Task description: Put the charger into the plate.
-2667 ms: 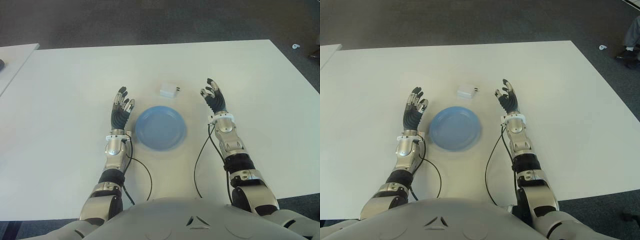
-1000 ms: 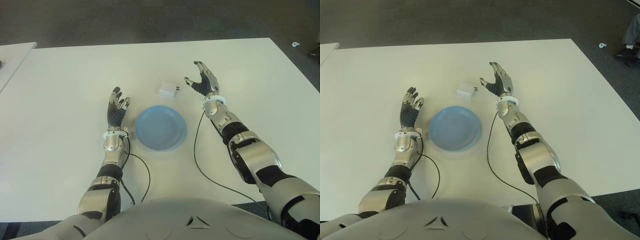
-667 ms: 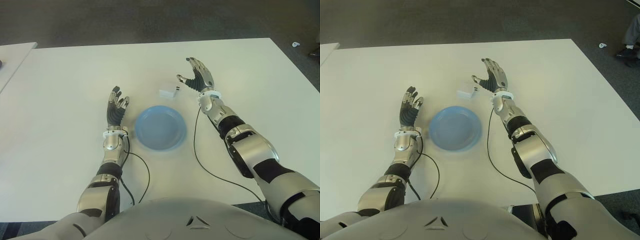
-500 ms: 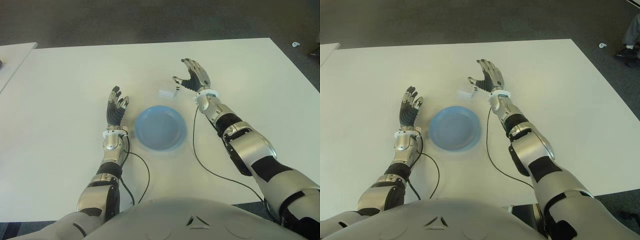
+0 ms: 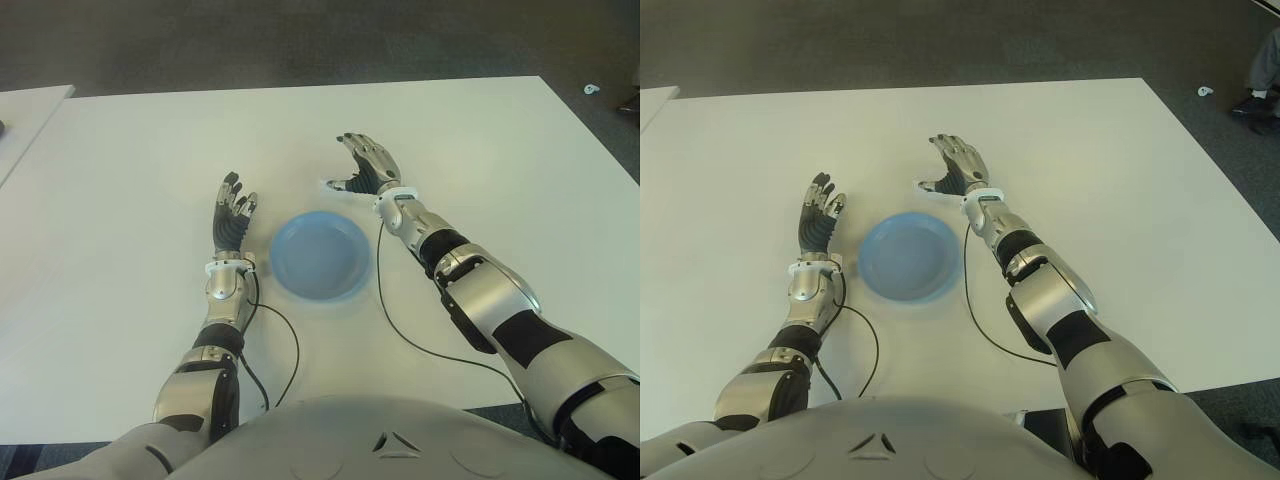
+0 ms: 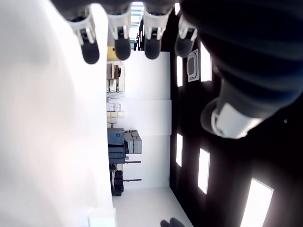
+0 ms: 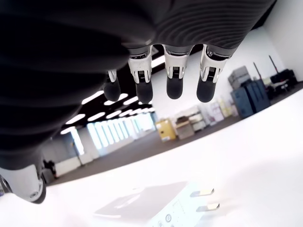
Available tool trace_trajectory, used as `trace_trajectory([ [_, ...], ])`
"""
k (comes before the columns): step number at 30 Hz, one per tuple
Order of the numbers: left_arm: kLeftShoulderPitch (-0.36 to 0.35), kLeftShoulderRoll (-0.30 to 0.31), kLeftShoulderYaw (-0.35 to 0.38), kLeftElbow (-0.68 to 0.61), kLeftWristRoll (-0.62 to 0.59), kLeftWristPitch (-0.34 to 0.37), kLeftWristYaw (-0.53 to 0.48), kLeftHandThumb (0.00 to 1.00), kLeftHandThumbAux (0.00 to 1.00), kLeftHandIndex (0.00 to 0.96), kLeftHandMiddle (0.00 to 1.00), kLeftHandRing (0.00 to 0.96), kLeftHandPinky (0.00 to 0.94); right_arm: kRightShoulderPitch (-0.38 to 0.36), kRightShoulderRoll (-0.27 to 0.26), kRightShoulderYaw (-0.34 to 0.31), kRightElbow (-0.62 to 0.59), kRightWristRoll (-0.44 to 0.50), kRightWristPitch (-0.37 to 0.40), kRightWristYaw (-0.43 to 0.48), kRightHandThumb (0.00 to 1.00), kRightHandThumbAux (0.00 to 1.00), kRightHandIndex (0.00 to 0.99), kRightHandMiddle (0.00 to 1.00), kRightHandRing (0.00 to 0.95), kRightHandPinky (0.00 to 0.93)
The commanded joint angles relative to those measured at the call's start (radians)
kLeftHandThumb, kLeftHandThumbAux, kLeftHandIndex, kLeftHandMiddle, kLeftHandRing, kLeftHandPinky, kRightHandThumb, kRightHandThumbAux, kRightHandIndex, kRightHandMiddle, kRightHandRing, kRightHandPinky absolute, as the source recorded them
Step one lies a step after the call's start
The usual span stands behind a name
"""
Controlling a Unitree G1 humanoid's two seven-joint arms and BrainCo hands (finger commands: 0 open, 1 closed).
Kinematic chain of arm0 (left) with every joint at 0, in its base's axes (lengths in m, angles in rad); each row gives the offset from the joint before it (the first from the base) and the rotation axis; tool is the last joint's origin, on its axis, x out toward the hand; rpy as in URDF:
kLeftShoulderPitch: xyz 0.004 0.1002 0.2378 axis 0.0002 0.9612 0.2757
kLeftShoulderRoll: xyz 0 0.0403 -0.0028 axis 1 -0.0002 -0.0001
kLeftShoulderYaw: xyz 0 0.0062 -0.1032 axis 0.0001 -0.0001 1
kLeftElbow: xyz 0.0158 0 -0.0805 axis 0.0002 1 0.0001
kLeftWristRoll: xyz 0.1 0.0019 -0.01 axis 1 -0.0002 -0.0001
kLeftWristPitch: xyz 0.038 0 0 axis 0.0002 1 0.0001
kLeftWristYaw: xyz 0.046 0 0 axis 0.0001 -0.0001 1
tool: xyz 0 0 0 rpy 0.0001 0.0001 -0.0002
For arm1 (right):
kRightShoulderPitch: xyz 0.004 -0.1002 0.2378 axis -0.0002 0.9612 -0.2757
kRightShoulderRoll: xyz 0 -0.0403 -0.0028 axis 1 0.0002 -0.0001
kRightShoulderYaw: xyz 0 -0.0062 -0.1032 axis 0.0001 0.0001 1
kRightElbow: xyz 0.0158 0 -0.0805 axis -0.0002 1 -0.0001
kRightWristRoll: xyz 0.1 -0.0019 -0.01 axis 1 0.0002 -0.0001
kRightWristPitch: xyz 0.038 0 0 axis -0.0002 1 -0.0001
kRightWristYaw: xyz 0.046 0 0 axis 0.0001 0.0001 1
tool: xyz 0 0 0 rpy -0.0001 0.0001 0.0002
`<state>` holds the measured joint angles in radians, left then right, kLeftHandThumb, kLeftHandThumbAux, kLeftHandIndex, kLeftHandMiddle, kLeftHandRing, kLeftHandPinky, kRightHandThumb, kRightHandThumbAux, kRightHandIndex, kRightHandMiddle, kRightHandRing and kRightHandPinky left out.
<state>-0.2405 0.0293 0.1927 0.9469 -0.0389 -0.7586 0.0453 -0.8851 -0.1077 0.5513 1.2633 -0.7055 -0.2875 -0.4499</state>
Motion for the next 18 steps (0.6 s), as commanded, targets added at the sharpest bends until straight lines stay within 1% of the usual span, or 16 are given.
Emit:
trace_trajectory([
  [1,0.13,-0.023,0.017,0.136,-0.024,0.023,-0.021,0.056,0.584,0.0,0.07,0.084,0.128,-0.029,0.011,0.041,0.02,-0.032,-0.029,0.054,0.021,0.611,0.0,0.0,0.0,0.0],
  [6,0.128,-0.025,0.019,0.139,-0.028,0.024,-0.03,0.059,0.58,0.0,0.073,0.087,0.129,-0.038,0.012,0.059,0.029,-0.042,-0.033,0.092,0.003,0.633,0.0,0.0,0.0,0.0],
  [11,0.125,-0.026,0.024,0.141,-0.03,0.029,-0.034,0.064,0.582,0.0,0.076,0.091,0.134,-0.042,0.014,0.068,0.035,-0.04,-0.038,0.128,0.0,0.682,0.0,0.0,0.0,0.0],
  [15,0.124,-0.026,0.026,0.143,-0.03,0.03,-0.035,0.066,0.581,0.0,0.076,0.09,0.132,-0.039,0.016,0.068,0.04,-0.035,-0.048,0.154,0.0,0.72,0.0,0.0,0.0,0.0],
  [18,0.128,-0.027,0.027,0.139,-0.028,0.029,-0.038,0.067,0.582,0.0,0.073,0.088,0.13,-0.03,0.015,0.056,0.046,-0.019,-0.063,0.192,0.0,0.756,0.0,0.0,0.0,0.0],
])
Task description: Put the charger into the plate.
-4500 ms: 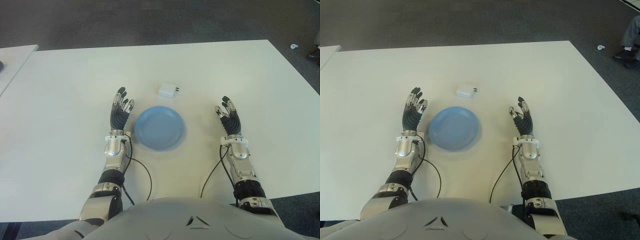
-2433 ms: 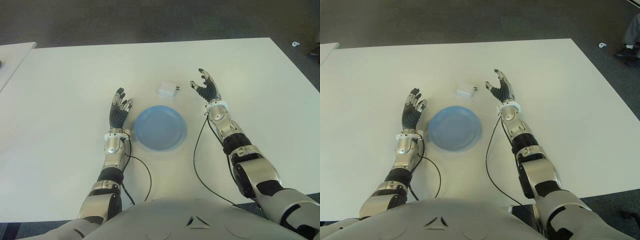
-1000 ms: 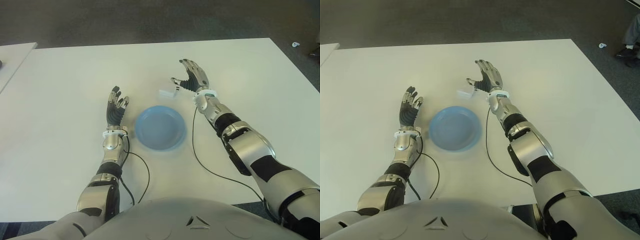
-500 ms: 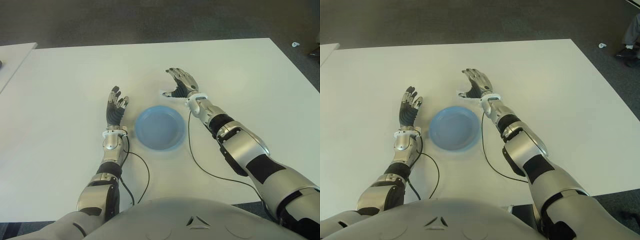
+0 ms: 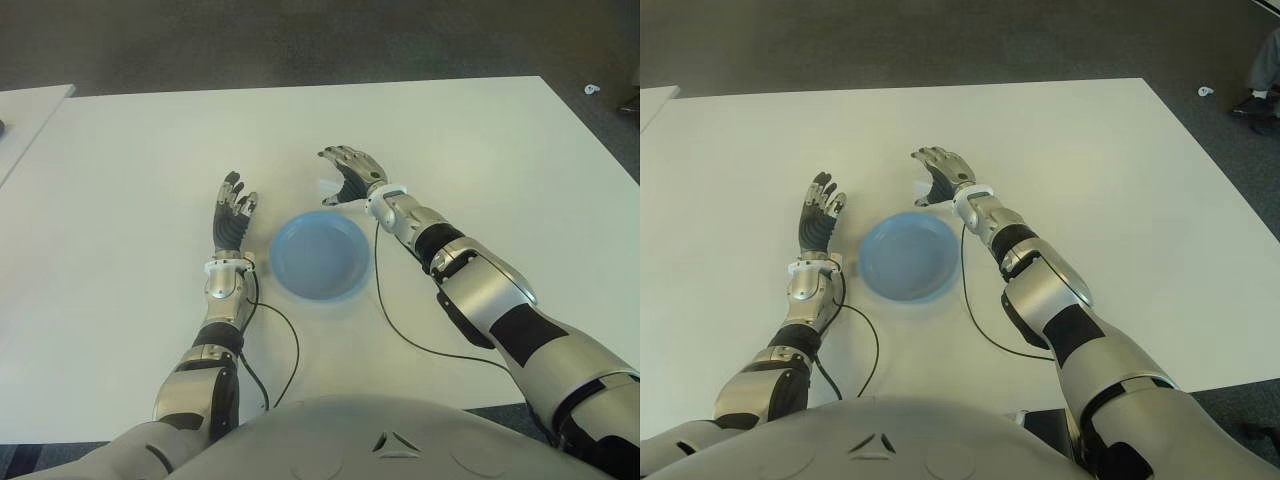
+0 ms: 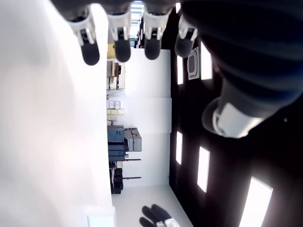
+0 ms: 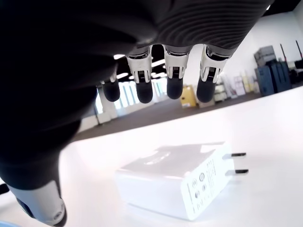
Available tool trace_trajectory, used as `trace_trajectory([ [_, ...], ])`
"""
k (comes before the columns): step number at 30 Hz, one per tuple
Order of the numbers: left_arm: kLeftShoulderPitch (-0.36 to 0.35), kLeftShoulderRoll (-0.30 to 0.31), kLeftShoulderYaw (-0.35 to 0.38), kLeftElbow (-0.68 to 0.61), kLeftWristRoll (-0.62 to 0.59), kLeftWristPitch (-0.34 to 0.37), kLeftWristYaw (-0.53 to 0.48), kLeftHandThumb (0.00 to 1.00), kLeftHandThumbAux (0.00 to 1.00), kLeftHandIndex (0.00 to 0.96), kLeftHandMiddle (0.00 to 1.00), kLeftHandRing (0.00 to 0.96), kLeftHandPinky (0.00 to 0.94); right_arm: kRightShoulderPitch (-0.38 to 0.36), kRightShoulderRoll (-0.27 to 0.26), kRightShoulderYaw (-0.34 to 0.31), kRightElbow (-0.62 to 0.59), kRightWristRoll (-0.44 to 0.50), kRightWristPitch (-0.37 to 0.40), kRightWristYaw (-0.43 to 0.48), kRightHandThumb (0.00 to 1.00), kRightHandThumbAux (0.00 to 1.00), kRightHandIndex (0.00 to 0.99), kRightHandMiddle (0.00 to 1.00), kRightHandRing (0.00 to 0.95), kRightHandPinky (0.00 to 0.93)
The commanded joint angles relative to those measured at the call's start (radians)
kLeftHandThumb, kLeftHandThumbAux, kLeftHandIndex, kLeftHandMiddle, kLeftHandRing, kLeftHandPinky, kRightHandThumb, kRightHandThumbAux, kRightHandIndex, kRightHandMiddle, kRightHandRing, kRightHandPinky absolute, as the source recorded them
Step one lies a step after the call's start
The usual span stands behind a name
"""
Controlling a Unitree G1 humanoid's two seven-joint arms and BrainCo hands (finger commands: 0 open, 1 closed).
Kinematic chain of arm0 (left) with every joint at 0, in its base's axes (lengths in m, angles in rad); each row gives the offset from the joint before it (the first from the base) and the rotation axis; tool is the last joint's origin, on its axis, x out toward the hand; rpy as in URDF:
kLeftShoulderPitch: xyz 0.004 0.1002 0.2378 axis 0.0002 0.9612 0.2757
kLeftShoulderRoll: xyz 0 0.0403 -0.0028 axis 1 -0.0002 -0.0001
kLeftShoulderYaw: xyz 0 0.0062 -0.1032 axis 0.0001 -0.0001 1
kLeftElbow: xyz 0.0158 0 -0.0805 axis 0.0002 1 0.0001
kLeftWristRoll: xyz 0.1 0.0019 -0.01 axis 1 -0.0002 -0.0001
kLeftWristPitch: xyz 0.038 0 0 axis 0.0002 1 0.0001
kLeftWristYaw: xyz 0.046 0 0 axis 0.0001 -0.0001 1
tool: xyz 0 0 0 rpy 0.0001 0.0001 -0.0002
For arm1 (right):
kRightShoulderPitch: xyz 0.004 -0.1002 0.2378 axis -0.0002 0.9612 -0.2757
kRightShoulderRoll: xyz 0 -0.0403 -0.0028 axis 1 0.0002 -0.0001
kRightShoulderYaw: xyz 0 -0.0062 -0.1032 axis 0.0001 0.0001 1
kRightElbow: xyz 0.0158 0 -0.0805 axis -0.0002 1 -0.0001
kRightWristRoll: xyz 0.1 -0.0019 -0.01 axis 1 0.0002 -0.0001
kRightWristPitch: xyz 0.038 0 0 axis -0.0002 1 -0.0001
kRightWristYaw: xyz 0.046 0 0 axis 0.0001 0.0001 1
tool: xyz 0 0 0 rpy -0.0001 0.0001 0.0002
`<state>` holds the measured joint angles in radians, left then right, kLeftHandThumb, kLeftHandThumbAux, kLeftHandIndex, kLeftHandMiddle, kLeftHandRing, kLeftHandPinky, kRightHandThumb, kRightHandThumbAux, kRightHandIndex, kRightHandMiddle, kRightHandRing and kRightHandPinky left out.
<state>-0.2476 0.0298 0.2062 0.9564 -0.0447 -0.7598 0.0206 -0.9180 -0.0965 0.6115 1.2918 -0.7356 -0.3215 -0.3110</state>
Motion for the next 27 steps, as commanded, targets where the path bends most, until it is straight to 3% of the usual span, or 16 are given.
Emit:
trace_trajectory([
  [1,0.136,-0.027,0.013,0.128,-0.022,0.031,-0.014,0.067,0.582,0.0,0.072,0.087,0.129,0.006,0.004,-0.011,0.019,0.019,-0.035,0.07,0.0,0.763,0.0,0.0,0.0,0.0],
  [13,0.152,-0.027,0.013,0.114,-0.021,0.024,-0.024,0.057,0.588,0.0,0.074,0.088,0.13,0.073,-0.001,-0.042,0.036,0.053,-0.05,0.155,0.0,0.788,0.0,0.0,0.0,0.018],
  [24,0.163,-0.024,0.019,0.104,-0.027,0.017,-0.048,0.057,0.599,0.0,0.07,0.081,0.119,0.085,0.006,-0.079,0.043,0.08,-0.018,0.227,0.0,0.68,0.0,0.013,0.021,0.071],
  [27,0.167,-0.022,0.018,0.102,-0.025,0.013,-0.052,0.056,0.603,0.0,0.067,0.077,0.115,0.091,0.007,-0.095,0.046,0.096,-0.013,0.248,0.0,0.64,0.0,0.039,0.064,0.127],
])
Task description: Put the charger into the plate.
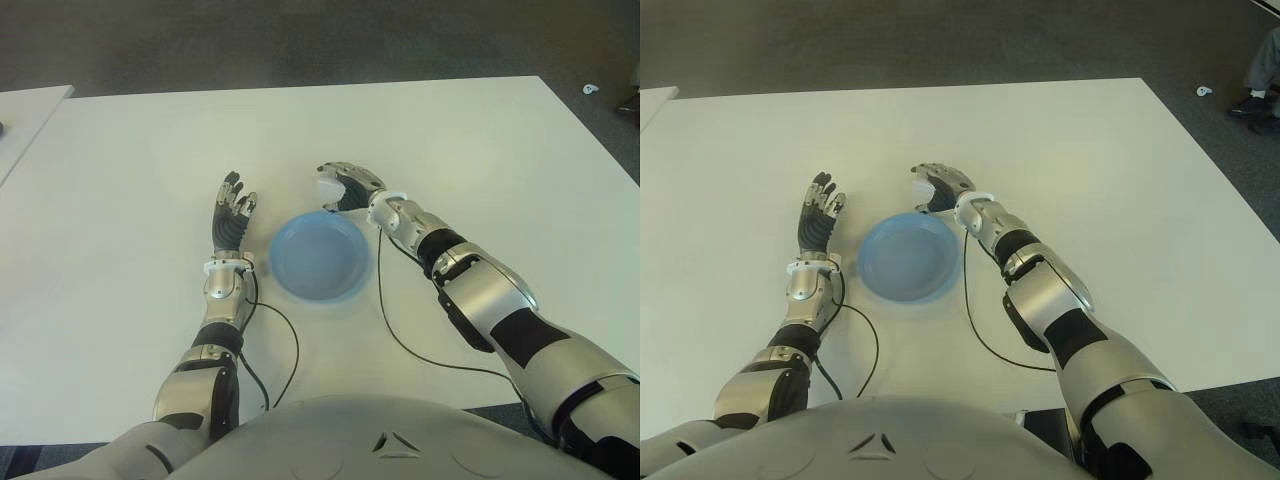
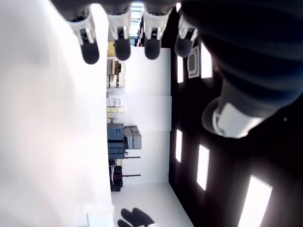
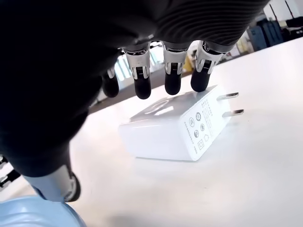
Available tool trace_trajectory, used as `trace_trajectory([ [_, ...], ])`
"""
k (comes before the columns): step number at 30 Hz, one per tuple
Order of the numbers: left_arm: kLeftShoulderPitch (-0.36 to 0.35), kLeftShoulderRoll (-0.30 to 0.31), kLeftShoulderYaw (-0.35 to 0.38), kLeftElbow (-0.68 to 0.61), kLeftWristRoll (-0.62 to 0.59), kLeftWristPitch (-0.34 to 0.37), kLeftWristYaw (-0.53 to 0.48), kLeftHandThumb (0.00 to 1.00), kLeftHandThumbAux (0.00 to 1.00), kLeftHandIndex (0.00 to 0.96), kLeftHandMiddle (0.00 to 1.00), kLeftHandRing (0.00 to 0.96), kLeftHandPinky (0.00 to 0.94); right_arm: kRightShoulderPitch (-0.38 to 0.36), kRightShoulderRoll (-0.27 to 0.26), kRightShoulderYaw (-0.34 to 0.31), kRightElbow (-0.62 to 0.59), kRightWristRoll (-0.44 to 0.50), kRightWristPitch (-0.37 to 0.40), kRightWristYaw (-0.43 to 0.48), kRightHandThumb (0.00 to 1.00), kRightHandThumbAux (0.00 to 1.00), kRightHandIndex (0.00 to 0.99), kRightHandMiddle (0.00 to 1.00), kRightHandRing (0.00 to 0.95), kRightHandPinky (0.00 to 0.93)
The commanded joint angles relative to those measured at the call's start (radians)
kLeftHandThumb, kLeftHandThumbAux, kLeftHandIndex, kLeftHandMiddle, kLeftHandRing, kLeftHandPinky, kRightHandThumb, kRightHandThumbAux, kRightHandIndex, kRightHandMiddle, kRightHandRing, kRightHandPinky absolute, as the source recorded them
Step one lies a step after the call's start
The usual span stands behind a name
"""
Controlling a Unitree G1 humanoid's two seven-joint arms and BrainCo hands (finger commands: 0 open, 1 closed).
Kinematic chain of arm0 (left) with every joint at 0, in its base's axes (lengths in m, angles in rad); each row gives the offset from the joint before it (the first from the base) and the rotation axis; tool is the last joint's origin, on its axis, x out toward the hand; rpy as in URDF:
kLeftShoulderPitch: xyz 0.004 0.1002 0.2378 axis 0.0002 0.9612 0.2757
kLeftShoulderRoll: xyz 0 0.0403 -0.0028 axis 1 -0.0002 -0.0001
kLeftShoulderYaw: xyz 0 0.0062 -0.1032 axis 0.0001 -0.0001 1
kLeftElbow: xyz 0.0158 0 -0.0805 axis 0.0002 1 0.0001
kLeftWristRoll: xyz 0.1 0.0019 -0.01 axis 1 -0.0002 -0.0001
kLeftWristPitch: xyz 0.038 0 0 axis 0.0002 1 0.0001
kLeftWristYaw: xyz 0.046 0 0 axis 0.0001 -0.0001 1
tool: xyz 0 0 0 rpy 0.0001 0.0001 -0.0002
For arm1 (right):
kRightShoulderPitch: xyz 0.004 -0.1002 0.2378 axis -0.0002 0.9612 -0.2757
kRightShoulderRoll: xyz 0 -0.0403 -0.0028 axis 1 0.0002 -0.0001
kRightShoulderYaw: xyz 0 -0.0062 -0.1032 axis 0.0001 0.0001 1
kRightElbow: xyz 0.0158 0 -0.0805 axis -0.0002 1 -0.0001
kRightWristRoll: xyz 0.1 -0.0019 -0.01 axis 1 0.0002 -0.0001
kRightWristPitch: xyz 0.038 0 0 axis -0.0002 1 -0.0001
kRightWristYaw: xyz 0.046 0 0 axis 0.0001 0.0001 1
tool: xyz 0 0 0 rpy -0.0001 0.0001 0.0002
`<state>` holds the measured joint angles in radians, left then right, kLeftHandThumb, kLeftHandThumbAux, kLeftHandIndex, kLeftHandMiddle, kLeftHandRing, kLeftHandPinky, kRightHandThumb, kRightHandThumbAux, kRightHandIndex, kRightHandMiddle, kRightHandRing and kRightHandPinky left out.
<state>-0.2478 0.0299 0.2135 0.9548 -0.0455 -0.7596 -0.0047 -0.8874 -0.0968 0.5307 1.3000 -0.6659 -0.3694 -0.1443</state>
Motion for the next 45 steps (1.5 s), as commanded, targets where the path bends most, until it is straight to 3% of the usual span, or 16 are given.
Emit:
trace_trajectory([
  [1,0.169,-0.021,0.01,0.103,-0.025,0.011,-0.029,0.056,0.604,0.0,0.066,0.076,0.115,0.062,0.008,-0.019,0.038,0.03,0.035,0.086,0.0,0.626,0.0,0.051,0.081,0.146],
  [10,0.174,-0.014,0.012,0.097,-0.023,0.018,-0.033,0.031,0.604,0.0,0.068,0.077,0.12,0.084,0.008,-0.062,0.038,0.078,0.028,0.136,0.0,0.572,0.0,0.138,0.193,0.269],
  [14,0.174,-0.013,0.015,0.095,-0.028,0.028,-0.038,0.013,0.599,0.0,0.069,0.077,0.12,0.09,0.006,-0.067,0.038,0.092,0.034,0.152,0.0,0.561,0.0,0.25,0.316,0.386],
  [17,0.175,-0.011,0.016,0.093,-0.033,0.035,-0.048,0.004,0.591,0.001,0.069,0.076,0.115,0.094,0.006,-0.073,0.04,0.101,0.043,0.166,0.0,0.559,0.0,0.306,0.371,0.421],
  [21,0.176,-0.009,0.02,0.092,-0.042,0.041,-0.063,0.0,0.579,0.004,0.067,0.072,0.108,0.099,0.007,-0.079,0.043,0.114,0.051,0.176,0.0,0.559,0.0,0.246,0.291,0.285],
  [29,0.178,-0.005,0.024,0.087,-0.053,0.053,-0.081,0.0,0.57,0.005,0.065,0.069,0.105,0.105,0.003,-0.086,0.044,0.128,0.061,0.198,0.0,0.567,0.0,0.105,0.13,0.124],
  [36,0.183,-0.003,0.023,0.077,-0.057,0.062,-0.083,0.0,0.559,0.006,0.068,0.071,0.106,0.114,-0.015,-0.089,0.044,0.132,0.057,0.203,0.0,0.569,0.0,0.034,0.058,0.087],
  [45,0.188,-0.001,0.02,0.068,-0.062,0.069,-0.086,0.0,0.555,0.003,0.067,0.07,0.103,0.12,-0.091,-0.087,0.021,0.129,0.025,0.231,0.0,0.567,0.0,0.029,0.056,0.099],
])
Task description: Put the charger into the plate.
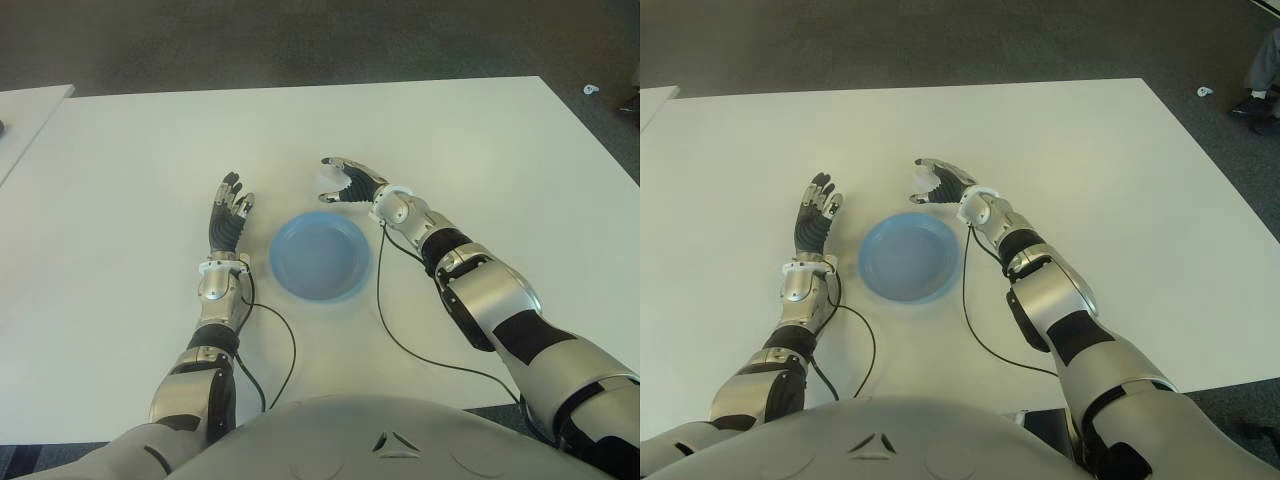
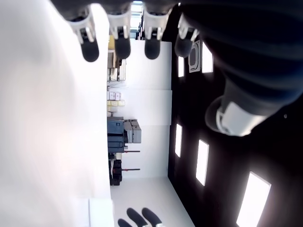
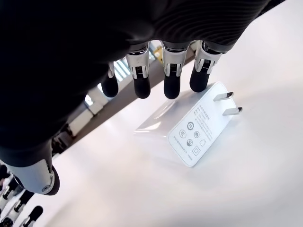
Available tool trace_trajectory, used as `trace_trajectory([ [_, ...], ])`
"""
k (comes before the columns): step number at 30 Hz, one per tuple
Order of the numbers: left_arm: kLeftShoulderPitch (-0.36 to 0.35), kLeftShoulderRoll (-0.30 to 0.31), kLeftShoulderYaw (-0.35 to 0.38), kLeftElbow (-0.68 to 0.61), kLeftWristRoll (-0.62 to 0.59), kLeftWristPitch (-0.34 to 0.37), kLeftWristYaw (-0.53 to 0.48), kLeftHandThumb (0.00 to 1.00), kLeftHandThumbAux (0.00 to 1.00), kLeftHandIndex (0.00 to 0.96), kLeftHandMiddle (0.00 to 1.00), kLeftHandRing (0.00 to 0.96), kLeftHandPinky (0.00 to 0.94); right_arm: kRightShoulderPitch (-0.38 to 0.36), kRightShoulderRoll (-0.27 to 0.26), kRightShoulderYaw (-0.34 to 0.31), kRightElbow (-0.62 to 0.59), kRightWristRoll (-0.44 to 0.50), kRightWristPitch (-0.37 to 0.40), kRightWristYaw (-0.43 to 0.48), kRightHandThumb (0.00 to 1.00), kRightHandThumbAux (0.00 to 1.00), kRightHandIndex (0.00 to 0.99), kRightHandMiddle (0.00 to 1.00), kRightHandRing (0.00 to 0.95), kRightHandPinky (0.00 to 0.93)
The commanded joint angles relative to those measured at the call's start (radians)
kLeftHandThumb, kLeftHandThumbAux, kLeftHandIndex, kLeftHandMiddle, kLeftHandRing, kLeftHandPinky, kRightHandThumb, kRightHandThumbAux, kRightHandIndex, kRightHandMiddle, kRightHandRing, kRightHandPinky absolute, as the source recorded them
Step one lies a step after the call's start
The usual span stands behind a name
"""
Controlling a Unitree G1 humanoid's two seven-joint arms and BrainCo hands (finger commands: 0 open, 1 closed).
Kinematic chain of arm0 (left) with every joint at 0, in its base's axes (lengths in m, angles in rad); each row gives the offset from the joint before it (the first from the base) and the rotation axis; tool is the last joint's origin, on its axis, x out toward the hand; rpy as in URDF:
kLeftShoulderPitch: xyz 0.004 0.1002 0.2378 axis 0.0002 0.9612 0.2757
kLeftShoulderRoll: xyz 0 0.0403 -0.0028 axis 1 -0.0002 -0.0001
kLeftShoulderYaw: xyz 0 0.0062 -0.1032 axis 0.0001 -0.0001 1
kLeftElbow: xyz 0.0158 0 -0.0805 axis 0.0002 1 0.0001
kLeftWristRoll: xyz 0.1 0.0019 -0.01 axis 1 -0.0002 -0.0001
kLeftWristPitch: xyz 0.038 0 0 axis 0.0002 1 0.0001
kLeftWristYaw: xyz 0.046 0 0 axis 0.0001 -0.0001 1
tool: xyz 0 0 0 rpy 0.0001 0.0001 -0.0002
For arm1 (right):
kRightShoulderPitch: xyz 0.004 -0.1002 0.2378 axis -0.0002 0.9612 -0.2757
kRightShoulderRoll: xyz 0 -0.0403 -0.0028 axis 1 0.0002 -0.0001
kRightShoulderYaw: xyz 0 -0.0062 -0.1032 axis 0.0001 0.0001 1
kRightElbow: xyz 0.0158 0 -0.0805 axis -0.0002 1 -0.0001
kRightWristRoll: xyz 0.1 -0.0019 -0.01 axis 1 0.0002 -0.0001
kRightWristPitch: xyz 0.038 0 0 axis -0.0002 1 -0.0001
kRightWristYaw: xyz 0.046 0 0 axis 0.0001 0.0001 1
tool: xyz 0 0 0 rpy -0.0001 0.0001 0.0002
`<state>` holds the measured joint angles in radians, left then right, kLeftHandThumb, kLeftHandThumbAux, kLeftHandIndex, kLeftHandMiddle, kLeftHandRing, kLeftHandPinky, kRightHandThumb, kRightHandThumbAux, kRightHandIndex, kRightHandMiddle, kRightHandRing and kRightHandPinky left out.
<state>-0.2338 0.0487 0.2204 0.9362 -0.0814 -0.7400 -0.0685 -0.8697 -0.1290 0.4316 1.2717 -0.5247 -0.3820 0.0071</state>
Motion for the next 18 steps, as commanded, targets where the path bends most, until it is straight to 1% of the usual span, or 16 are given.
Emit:
trace_trajectory([
  [1,0.174,-0.02,0.013,0.085,-0.026,0.05,-0.022,0.0,0.554,0.002,0.067,0.071,0.104,0.103,-0.067,0.012,0.046,-0.012,0.034,0.082,0.0,0.566,0.0,0.031,0.059,0.101],
  [5,0.174,-0.02,0.012,0.083,-0.027,0.05,-0.025,0.0,0.552,0.002,0.07,0.074,0.107,0.106,-0.116,0.009,0.026,-0.01,0.014,0.1,0.0,0.566,0.0,0.039,0.07,0.114],
  [9,0.176,-0.021,0.011,0.078,-0.027,0.051,-0.025,0.0,0.549,0.001,0.072,0.075,0.106,0.114,-0.14,0.01,0.014,-0.01,0.001,0.1,0.0,0.566,0.0,0.046,0.08,0.129],
  [12,0.176,-0.02,0.009,0.077,-0.027,0.051,-0.025,0.0,0.547,0.0,0.071,0.075,0.104,0.128,-0.172,0.014,-0.002,-0.015,-0.022,0.09,0.0,0.566,0.0,0.052,0.09,0.138],
  [15,0.176,-0.02,0.008,0.075,-0.027,0.052,-0.025,0.0,0.545,0.0,0.072,0.075,0.104,0.138,-0.192,0.017,-0.014,-0.017,-0.036,0.084,0.0,0.564,0.0,0.063,0.102,0.149],
  [18,0.174,-0.02,0.008,0.076,-0.026,0.052,-0.025,0.0,0.543,0.0,0.074,0.077,0.107,0.159,-0.236,0.023,-0.036,-0.026,-0.06,0.071,0.0,0.558,0.0,0.078,0.119,0.157],
])
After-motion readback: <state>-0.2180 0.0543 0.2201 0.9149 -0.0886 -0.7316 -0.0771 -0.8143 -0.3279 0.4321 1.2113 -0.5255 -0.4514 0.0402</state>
